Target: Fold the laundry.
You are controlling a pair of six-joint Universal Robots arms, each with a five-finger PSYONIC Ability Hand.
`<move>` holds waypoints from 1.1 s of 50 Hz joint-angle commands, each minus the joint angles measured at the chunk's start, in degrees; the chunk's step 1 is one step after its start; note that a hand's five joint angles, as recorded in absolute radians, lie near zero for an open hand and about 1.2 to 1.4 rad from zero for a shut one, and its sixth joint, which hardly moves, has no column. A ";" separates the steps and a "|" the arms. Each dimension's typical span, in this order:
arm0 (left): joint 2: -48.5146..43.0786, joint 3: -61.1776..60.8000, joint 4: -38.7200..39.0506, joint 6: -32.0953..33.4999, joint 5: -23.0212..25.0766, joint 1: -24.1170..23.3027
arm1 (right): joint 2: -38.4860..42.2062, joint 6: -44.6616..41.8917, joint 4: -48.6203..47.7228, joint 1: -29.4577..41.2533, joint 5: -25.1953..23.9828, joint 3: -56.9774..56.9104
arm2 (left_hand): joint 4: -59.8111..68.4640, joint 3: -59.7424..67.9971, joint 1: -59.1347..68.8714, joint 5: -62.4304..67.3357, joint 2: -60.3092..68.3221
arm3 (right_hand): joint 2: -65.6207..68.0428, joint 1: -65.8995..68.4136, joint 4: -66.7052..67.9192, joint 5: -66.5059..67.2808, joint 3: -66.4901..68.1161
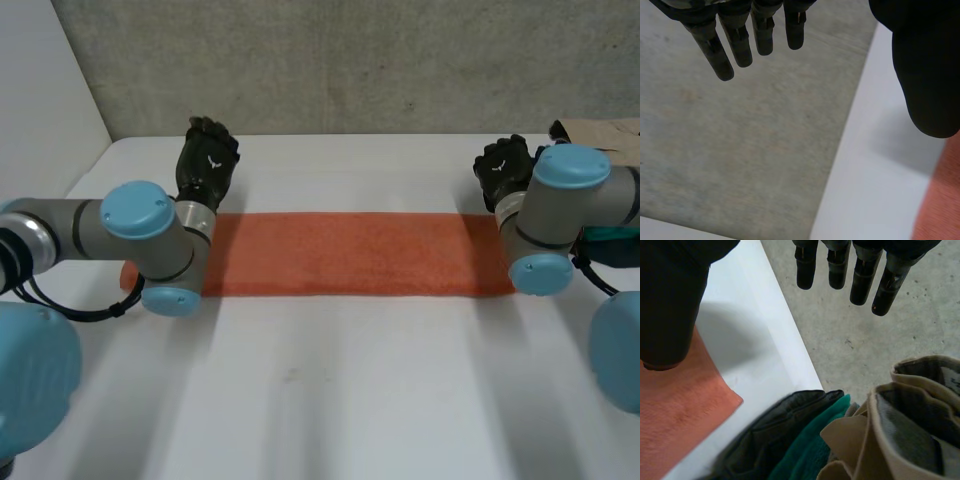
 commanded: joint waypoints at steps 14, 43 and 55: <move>28.46 -37.25 0.40 -20.05 0.61 1.36 | -30.83 13.07 6.39 -11.17 -15.51 43.96 | -1.73 -2.26 -1.06 -2.73 -1.91 | 12.03 13.10 11.23 10.84 12.33; 29.61 -38.84 -2.06 -22.35 1.05 2.86 | -19.48 1.22 -1.61 -16.44 -7.62 40.53 | -1.73 -2.26 -1.06 -2.73 -1.91 | 67.31 68.38 66.51 66.12 67.61; 35.67 -43.05 -3.12 -22.44 1.32 5.93 | -28.98 -1.52 -1.70 -24.27 -11.29 49.24 | -1.73 -2.26 -1.06 -2.73 -1.91 | 67.31 68.38 66.51 66.12 67.61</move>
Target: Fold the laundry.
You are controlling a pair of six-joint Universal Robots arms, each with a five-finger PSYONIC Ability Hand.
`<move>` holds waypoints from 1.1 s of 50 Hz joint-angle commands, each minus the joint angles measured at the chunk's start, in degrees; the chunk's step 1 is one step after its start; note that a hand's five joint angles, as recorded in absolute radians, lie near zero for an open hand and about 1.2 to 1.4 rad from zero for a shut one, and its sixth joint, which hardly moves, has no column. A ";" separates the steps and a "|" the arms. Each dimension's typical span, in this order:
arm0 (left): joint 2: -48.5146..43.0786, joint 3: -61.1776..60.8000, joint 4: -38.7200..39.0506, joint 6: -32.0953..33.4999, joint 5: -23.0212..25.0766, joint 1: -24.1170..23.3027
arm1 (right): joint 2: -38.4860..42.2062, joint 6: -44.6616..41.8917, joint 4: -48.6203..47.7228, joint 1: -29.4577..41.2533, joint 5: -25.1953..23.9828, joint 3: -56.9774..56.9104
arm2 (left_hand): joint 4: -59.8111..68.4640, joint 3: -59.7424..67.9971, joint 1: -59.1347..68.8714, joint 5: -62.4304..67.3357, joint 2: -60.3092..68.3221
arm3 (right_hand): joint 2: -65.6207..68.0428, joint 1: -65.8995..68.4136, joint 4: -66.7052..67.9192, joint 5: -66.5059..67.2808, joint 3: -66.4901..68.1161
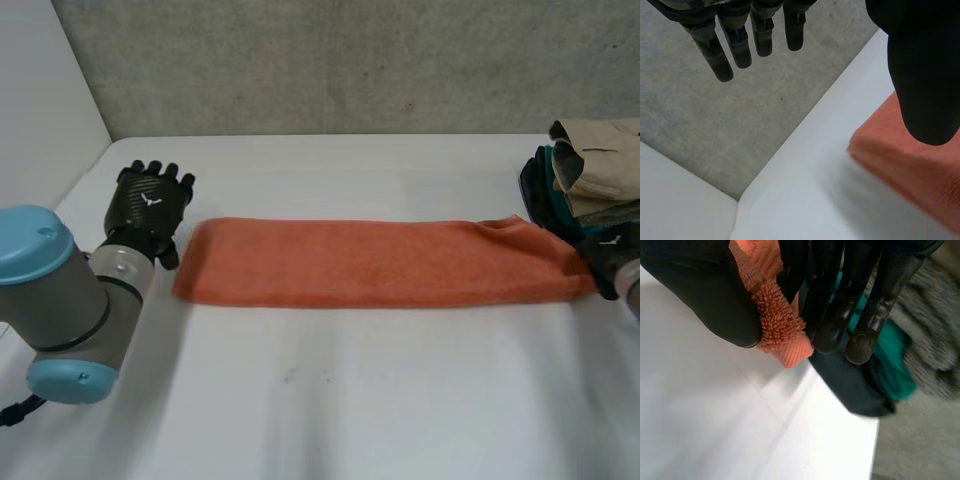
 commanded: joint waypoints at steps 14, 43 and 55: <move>8.22 -3.71 -1.62 -1.41 3.44 6.22 | -7.75 -0.41 -2.69 11.68 -2.47 -5.47 | -1.73 -2.26 -1.06 -2.76 -1.91 | 12.48 24.24 11.95 13.73 12.14; 11.04 -4.41 -4.16 -6.34 3.79 8.68 | 25.75 1.70 -11.67 50.37 -15.42 -42.66 | -1.73 -2.26 -1.06 -2.76 -1.91 | -57.52 -45.76 -58.05 -56.27 -57.86; 7.00 -0.81 -3.99 -6.16 3.71 1.13 | 5.62 21.20 -6.13 41.59 -4.32 -20.96 | -1.73 -2.26 -1.06 -2.76 -1.91 | -57.52 -45.76 -58.05 -56.27 -57.86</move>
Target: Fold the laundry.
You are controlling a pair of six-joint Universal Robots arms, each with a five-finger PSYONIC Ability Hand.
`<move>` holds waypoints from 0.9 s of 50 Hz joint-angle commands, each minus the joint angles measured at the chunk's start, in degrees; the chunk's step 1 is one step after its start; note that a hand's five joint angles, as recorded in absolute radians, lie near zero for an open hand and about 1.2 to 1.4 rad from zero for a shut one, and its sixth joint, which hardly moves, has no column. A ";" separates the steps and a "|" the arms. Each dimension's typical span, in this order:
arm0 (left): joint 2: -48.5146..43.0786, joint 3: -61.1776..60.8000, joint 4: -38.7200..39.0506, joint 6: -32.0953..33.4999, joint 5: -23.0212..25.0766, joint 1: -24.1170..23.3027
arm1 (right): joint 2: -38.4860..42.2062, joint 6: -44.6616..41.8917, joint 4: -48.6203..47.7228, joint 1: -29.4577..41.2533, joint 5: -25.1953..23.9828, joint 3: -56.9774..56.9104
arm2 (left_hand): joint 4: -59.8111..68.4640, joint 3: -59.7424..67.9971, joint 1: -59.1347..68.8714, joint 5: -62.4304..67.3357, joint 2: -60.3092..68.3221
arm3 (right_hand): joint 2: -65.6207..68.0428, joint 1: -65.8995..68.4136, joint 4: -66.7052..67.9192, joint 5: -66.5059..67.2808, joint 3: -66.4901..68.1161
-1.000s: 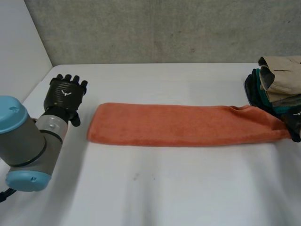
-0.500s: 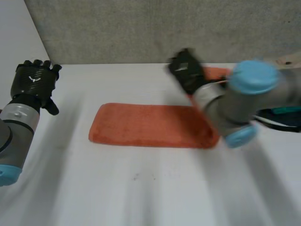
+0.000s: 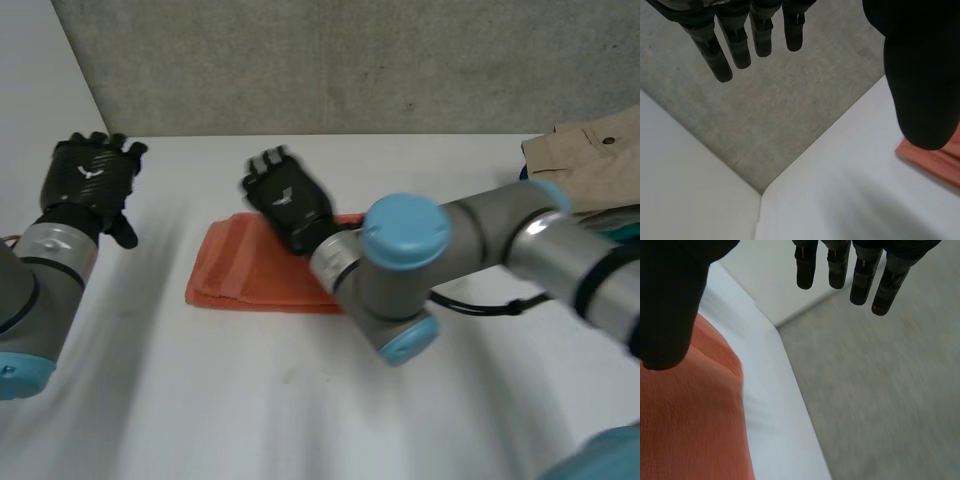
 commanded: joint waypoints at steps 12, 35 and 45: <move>-15.59 10.40 0.00 0.60 -1.11 -16.66 | -12.83 21.08 11.74 -15.90 1.25 24.93 | -1.18 -1.71 -0.51 -2.22 -1.36 | 9.94 10.94 9.08 8.69 10.17; -14.72 10.06 -0.36 0.42 -2.78 -18.16 | -13.60 23.28 11.03 -25.47 -3.50 33.10 | -1.18 -1.71 -0.51 -2.22 -1.36 | 67.44 68.44 66.58 66.19 67.67; -10.59 6.63 -0.36 0.16 -2.96 -17.81 | -26.71 16.61 10.95 -40.16 -5.61 45.42 | -1.35 -1.88 -0.68 -2.39 -1.52 | 67.44 68.44 66.58 66.19 67.67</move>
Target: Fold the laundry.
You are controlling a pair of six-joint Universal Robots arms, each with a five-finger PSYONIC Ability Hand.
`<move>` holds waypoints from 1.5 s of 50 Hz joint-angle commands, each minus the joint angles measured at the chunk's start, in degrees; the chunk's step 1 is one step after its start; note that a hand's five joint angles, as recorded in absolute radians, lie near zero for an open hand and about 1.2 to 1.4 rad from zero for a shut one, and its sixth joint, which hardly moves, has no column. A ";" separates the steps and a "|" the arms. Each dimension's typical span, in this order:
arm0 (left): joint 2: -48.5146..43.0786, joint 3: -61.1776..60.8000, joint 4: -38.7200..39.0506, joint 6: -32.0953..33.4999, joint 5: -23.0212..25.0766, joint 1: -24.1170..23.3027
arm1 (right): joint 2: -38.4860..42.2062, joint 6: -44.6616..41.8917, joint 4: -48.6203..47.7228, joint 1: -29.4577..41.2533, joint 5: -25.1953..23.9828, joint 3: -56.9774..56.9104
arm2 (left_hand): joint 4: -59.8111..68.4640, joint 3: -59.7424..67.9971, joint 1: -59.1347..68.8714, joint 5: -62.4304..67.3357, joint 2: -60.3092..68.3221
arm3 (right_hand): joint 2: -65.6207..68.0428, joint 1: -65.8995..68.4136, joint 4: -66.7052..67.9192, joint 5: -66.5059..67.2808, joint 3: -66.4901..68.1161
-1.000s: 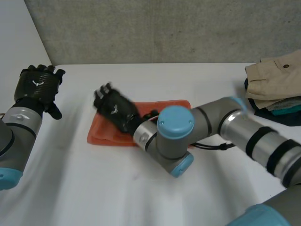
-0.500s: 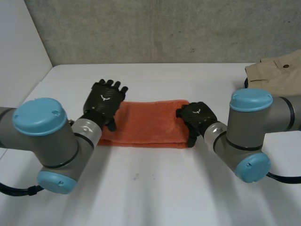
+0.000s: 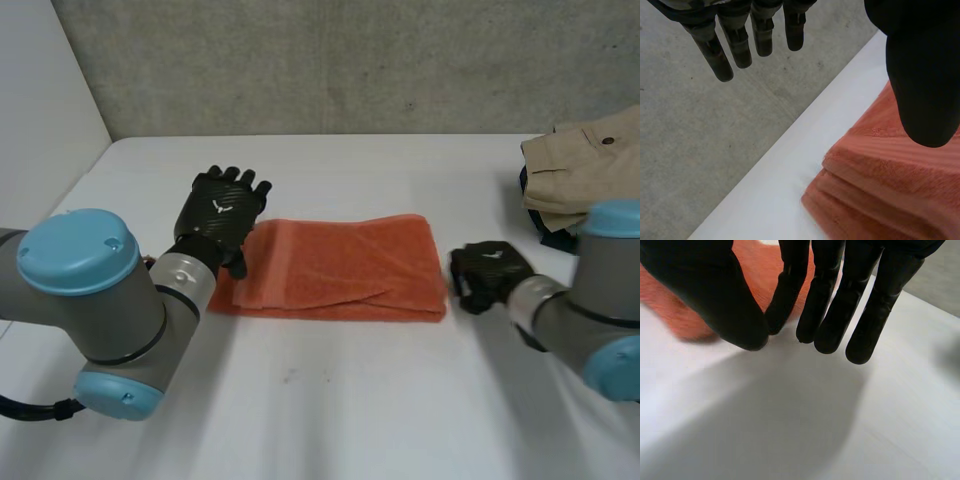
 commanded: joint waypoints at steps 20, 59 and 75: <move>3.78 -3.13 0.02 -0.38 0.02 0.34 | -2.15 5.55 -0.77 7.25 -3.63 -0.12 | -1.35 -1.88 -0.67 -2.37 -1.52 | -36.23 -25.09 -36.78 -35.72 -36.50; 6.94 -3.22 -0.16 -0.47 0.02 0.78 | -10.22 -18.62 4.32 -3.40 -2.22 2.70 | -1.69 -2.21 -1.01 -2.71 -1.86 | 12.50 23.63 11.95 13.01 12.23; 8.96 -3.31 -0.07 -0.38 -0.77 2.19 | 5.93 -21.60 -2.62 30.09 -8.11 -17.60 | -1.69 -2.21 -1.01 -2.71 -1.86 | 12.50 23.63 11.95 13.01 12.23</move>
